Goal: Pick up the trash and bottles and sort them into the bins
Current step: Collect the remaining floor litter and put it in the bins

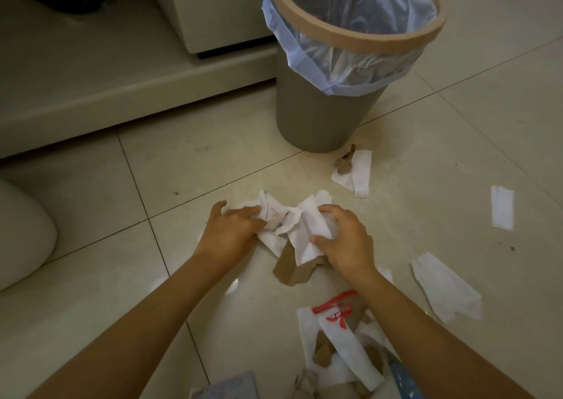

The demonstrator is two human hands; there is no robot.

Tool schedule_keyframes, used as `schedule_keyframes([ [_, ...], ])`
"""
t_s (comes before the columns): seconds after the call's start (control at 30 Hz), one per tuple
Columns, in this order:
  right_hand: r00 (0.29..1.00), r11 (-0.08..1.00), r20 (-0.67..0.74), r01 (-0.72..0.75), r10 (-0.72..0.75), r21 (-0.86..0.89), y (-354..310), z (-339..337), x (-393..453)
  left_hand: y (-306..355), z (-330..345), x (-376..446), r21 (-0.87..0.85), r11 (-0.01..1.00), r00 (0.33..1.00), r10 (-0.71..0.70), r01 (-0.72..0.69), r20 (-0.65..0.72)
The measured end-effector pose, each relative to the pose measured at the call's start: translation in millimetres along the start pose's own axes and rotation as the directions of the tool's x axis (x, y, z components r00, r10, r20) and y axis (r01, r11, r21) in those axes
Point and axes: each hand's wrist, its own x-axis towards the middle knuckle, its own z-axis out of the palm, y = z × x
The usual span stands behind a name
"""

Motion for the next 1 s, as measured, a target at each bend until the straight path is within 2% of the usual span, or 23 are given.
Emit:
schedule_keyframes([
  [0.1,0.996,0.993,-0.027,0.081,-0.079,0.081,-5,-6,-5,-8,-8,-10,0.066,0.994,0.996,0.086,-0.084,-0.030],
  [0.23,0.978,0.968,-0.028,0.209,-0.207,0.137,-15,-16,-14,-20,-19,-25,0.134,0.984,0.992,0.121,-0.115,-0.038],
  [0.33,0.944,0.929,-0.035,0.330,-0.329,0.169,-27,-23,-21,-27,-34,-36,0.162,0.978,0.980,0.156,-0.135,-0.126],
  [0.5,0.845,0.841,-0.078,0.534,-0.529,0.088,-57,-30,-33,-41,-65,-52,0.150,0.980,0.950,0.164,-0.127,-0.264],
  [0.67,0.738,0.745,-0.110,0.665,-0.666,-0.054,-88,-34,-42,-55,-89,-71,0.139,0.986,0.945,0.134,-0.097,-0.298],
  [0.77,0.709,0.720,-0.130,0.685,-0.693,-0.106,-99,-38,-43,-59,-88,-81,0.070,0.997,0.968,0.039,-0.022,-0.250],
  [0.87,0.731,0.740,-0.116,0.660,-0.672,-0.127,-98,-43,-45,-43,-67,-91,-0.008,1.000,0.991,-0.009,0.008,-0.132],
  [1.0,0.762,0.763,-0.073,0.629,-0.643,-0.151,-78,-42,-47,-10,-44,-97,-0.314,0.949,0.999,-0.023,0.035,0.043],
])
